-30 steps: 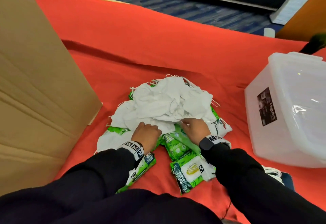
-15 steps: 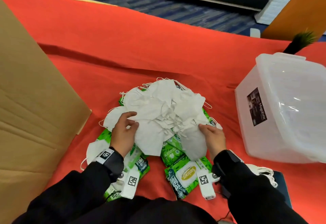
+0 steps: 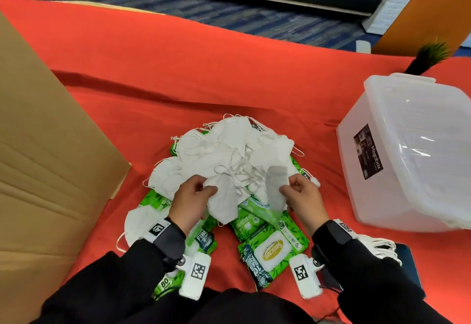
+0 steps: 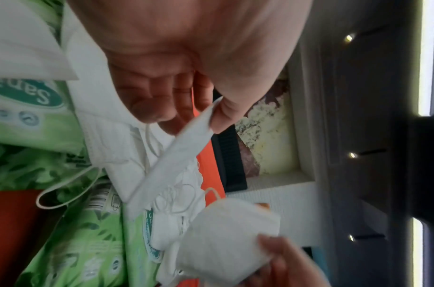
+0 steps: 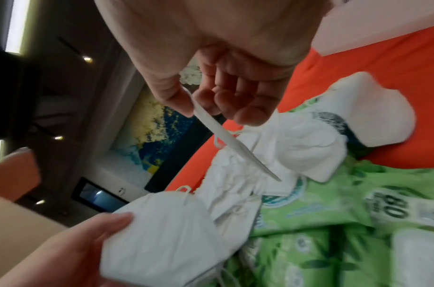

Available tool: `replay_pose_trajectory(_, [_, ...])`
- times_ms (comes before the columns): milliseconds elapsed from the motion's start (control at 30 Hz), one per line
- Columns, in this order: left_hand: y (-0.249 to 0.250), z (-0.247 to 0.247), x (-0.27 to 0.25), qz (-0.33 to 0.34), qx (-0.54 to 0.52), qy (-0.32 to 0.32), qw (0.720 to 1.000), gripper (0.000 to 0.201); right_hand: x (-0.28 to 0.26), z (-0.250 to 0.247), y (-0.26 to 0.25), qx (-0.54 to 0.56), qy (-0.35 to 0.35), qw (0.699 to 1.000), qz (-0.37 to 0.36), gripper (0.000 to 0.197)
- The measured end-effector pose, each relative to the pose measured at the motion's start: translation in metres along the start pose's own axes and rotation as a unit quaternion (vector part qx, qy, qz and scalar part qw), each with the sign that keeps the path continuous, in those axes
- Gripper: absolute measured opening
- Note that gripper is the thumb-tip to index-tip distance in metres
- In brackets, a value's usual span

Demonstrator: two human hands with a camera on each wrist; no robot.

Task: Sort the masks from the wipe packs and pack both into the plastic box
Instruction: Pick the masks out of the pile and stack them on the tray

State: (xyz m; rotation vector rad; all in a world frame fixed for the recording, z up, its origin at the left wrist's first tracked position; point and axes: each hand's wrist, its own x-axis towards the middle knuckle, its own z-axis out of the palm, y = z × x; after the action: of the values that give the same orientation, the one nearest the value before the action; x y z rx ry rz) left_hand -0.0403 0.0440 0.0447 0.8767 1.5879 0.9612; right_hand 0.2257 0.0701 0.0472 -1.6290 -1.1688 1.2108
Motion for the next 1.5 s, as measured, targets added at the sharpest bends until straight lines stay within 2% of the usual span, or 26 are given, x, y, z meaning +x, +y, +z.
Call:
replay_pose_trajectory(100, [0.016,0.017,-0.015,0.012,0.021,-0.031,0.999,0.022,-0.016,0.019,-0.026,-0.009,-0.105,0.992,-0.064,0.016])
replay_pose_trajectory(200, [0.024,0.034,-0.027,0.009,-0.039,-0.085,0.996,0.015,-0.028,0.036,-0.036,-0.094,-0.228,0.960,-0.135,0.014])
replay_pose_trajectory(267, [0.025,0.037,-0.030,-0.006,-0.092,-0.086,0.992,0.018,-0.026,0.037,-0.037,-0.068,-0.209,0.964,-0.148,0.010])
replay_pose_trajectory(300, [0.025,0.036,-0.030,-0.020,-0.118,-0.086,0.989,0.022,-0.022,0.033,-0.034,-0.056,-0.180,0.972,-0.141,0.017])
replay_pose_trajectory(400, [0.023,0.029,-0.030,-0.064,-0.184,-0.106,0.975,0.030,-0.011,0.020,-0.020,-0.109,-0.110,0.985,-0.081,0.068])
replay_pose_trajectory(433, [0.022,0.027,-0.030,-0.066,-0.182,-0.118,0.974,0.029,-0.010,0.019,-0.016,-0.095,-0.126,0.987,-0.035,0.077])
replay_pose_trajectory(467, [0.020,0.024,-0.029,-0.060,-0.169,-0.125,0.976,0.027,-0.009,0.019,-0.014,-0.053,-0.146,0.988,0.012,0.074])
replay_pose_trajectory(500, [0.018,0.021,-0.028,-0.050,-0.148,-0.118,0.981,0.024,-0.009,0.019,-0.012,0.000,-0.159,0.986,0.059,0.060])
replay_pose_trajectory(567, [0.015,0.012,-0.018,-0.033,-0.121,-0.045,0.991,0.017,-0.012,0.018,-0.012,0.085,-0.142,0.977,0.133,0.027])
replay_pose_trajectory(633, [0.015,-0.003,-0.005,0.014,-0.122,0.068,0.990,0.012,-0.011,0.014,-0.007,0.113,-0.095,0.976,0.160,0.014])
replay_pose_trajectory(667, [0.020,-0.010,-0.002,0.071,-0.088,0.120,0.986,0.009,-0.010,0.013,-0.005,0.125,-0.082,0.973,0.177,0.014])
replay_pose_trajectory(700, [0.025,-0.015,-0.001,0.144,-0.036,0.151,0.977,0.005,-0.009,0.012,-0.002,0.137,-0.075,0.969,0.193,0.017])
replay_pose_trajectory(767, [0.037,-0.014,-0.010,0.297,0.043,0.141,0.943,0.006,-0.010,0.016,0.000,0.164,-0.079,0.959,0.216,0.026])
replay_pose_trajectory(833, [0.046,-0.001,-0.024,0.428,0.131,0.033,0.894,0.013,-0.014,0.023,-0.004,0.198,-0.097,0.950,0.220,0.029])
replay_pose_trajectory(900, [0.036,0.015,-0.027,0.473,0.324,-0.125,0.809,0.024,-0.017,0.030,-0.010,0.237,-0.123,0.940,0.213,0.026])
replay_pose_trajectory(933, [0.029,0.020,-0.027,0.455,0.404,-0.183,0.772,0.034,-0.019,0.032,-0.013,0.252,-0.132,0.935,0.210,0.024])
replay_pose_trajectory(967, [0.021,0.022,-0.025,0.422,0.437,-0.221,0.763,0.044,-0.020,0.032,-0.013,0.259,-0.133,0.933,0.210,0.022])
replay_pose_trajectory(1033, [0.016,0.020,-0.023,0.397,0.374,-0.220,0.809,0.044,-0.022,0.029,-0.013,0.260,-0.141,0.930,0.216,0.021])
replay_pose_trajectory(1100, [0.014,0.016,-0.019,0.429,0.280,-0.126,0.850,0.029,-0.024,0.025,-0.012,0.251,-0.148,0.931,0.220,0.015])
replay_pose_trajectory(1133, [0.014,0.014,-0.016,0.423,0.257,-0.075,0.866,0.031,-0.026,0.024,-0.012,0.245,-0.152,0.932,0.221,0.013])
replay_pose_trajectory(1167, [0.015,0.012,-0.012,0.391,0.244,-0.053,0.886,0.045,-0.026,0.023,-0.010,0.243,-0.152,0.933,0.218,0.015])
replay_pose_trajectory(1233, [0.019,0.010,-0.003,0.292,0.202,-0.106,0.929,0.073,-0.027,0.023,-0.008,0.248,-0.154,0.930,0.222,0.022])
replay_pose_trajectory(1267, [0.020,0.010,0.000,0.245,0.170,-0.143,0.944,0.075,-0.027,0.023,-0.009,0.254,-0.153,0.928,0.227,0.020])
replay_pose_trajectory(1300, [0.021,0.010,0.003,0.216,0.139,-0.165,0.952,0.068,-0.027,0.023,-0.010,0.260,-0.149,0.926,0.230,0.014])
replay_pose_trajectory(1367, [0.019,0.009,0.009,0.201,0.124,-0.151,0.960,0.045,-0.028,0.022,-0.011,0.271,-0.158,0.923,0.222,0.022])
replay_pose_trajectory(1500, [0.011,0.010,0.008,0.194,0.154,-0.128,0.960,0.024,-0.034,0.015,-0.005,0.184,-0.256,0.940,0.130,0.022])
